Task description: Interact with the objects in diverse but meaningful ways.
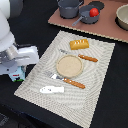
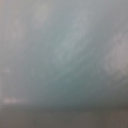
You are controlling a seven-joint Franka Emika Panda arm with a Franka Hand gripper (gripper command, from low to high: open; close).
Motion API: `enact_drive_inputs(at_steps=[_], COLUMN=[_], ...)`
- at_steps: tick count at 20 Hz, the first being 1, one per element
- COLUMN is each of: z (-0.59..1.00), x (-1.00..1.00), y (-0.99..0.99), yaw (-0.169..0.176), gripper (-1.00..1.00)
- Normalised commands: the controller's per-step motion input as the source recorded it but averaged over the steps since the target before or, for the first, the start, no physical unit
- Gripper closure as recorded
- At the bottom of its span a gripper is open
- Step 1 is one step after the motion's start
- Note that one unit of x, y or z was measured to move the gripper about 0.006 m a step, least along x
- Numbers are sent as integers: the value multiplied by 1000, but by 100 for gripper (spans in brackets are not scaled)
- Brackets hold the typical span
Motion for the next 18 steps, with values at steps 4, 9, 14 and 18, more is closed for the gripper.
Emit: enact_drive_inputs(at_steps=[4,9,14,18], z=[251,716,705,646], x=[97,119,186,289], y=[46,181,180,188], yaw=[-17,-39,-22,-20], gripper=[100,100,100,100])
